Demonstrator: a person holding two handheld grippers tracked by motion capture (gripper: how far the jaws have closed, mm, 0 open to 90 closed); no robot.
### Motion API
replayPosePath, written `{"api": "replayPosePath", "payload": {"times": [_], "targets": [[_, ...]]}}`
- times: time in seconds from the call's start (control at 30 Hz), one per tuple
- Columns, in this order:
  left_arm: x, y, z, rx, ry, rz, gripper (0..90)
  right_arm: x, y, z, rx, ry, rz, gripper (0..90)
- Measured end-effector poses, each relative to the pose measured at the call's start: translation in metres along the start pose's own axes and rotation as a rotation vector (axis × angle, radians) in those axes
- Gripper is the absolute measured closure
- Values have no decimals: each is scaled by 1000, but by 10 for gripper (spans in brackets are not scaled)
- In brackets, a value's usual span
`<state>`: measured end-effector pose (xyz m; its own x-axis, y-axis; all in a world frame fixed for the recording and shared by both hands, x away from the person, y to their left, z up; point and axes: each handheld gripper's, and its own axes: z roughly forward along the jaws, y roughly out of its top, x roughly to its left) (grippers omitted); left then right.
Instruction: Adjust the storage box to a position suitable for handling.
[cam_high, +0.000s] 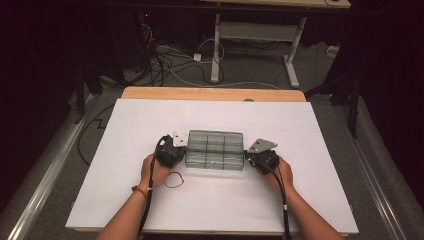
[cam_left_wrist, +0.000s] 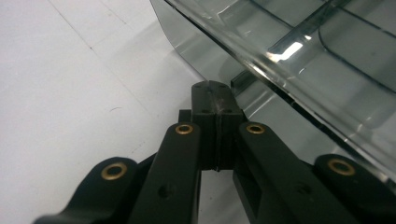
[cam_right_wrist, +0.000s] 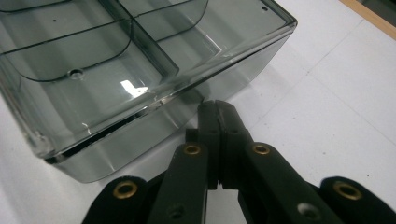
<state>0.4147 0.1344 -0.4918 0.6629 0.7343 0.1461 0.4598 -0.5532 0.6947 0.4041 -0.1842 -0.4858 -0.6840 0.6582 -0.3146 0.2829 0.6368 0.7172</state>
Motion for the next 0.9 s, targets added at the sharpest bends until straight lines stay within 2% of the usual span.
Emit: {"api": "replayPosePath", "payload": {"times": [0.07,0.2,0.27,0.37,0.9], "targets": [[-1,0,0,0,1,3,872,0,0,0,0,3,0,900],[-4,0,-3,8,20,42,872,0,-1,0,-5,2,3,900],[-4,0,-5,2,20,45,871,-1,-1,1,-6,3,1,900],[-4,0,-5,3,26,66,871,0,0,2,-9,-14,-10,900],[-3,0,-4,2,31,79,871,-3,1,4,-17,-12,0,900]]}}
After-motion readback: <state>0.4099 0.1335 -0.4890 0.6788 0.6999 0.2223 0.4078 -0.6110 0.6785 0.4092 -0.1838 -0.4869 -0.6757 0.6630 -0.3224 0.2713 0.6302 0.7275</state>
